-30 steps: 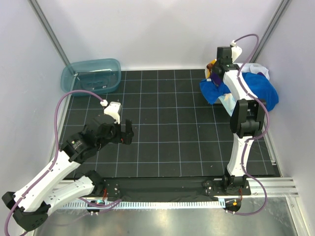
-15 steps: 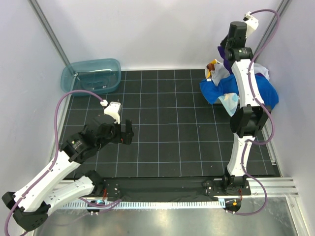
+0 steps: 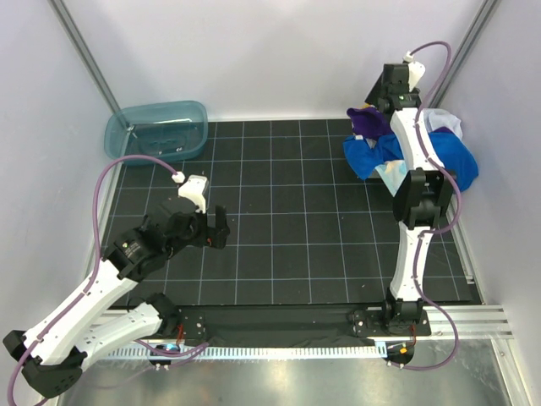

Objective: Fold and stack the towels
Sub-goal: Grab crumpled towel, then move the towel to the center of the board, then flatten out the crumpled towel

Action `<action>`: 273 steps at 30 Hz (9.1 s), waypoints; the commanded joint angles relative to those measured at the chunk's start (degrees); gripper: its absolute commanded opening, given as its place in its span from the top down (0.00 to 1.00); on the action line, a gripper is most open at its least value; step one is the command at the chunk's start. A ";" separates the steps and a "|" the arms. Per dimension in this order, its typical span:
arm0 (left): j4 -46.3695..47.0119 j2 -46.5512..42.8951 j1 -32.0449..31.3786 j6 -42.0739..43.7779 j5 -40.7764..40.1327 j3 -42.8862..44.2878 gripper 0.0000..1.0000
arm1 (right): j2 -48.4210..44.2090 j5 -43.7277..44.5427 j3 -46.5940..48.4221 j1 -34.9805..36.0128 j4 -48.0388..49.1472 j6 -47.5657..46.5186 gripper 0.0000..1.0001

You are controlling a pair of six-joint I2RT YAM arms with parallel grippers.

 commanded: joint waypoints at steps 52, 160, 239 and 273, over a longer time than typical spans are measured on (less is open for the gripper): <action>1.08 3.20 0.47 -0.18 -1.65 -0.35 0.00 | -34.85 -5.52 -81.35 4.13 56.18 11.08 0.59; 95.21 50.40 -2.25 -28.84 30.17 22.94 0.15 | -50.84 -23.45 -4.45 16.34 -11.67 0.89 0.99; 26.13 23.73 -3.58 10.53 0.46 50.71 1.00 | -65.20 -40.51 -30.81 16.17 11.09 2.65 0.99; 28.50 14.02 21.39 -0.01 39.91 45.17 1.00 | -62.87 -53.06 -29.58 17.31 17.76 2.90 0.99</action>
